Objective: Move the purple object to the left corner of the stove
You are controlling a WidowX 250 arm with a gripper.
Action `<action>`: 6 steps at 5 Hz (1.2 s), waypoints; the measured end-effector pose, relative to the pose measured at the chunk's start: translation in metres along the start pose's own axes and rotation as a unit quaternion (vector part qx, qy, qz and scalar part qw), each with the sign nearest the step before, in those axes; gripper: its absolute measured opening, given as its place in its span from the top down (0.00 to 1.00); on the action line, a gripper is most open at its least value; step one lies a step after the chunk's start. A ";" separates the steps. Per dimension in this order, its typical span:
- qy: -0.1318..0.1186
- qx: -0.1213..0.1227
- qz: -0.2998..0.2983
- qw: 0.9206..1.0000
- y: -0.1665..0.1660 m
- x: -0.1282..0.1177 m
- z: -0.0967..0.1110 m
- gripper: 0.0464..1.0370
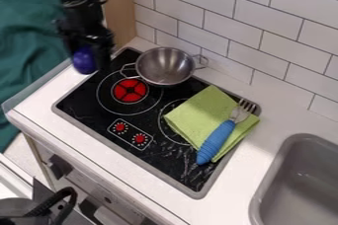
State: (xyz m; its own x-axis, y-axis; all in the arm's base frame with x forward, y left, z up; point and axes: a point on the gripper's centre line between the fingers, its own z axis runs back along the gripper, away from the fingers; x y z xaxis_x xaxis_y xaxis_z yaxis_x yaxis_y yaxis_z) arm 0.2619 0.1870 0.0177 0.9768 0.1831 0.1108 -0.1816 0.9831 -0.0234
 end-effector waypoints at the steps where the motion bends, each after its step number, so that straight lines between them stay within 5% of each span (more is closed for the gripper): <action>1: -0.006 -0.017 -0.032 0.999 0.004 -0.014 -0.013 0.30; 2: -0.011 -0.028 -0.054 0.998 -0.002 -0.021 -0.028 0.30; 4: 0.019 -0.006 -0.024 1.000 -0.016 -0.032 -0.041 0.23; 5: 0.021 -0.002 0.004 1.000 -0.022 -0.040 -0.041 0.02; 6: 0.006 0.020 -0.007 1.000 -0.024 -0.033 -0.012 0.03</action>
State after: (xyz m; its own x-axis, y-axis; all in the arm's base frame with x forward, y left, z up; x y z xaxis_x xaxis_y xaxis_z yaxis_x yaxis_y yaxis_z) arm 0.2359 0.1569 0.0025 0.9804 0.1702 0.0988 -0.1727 0.9848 0.0169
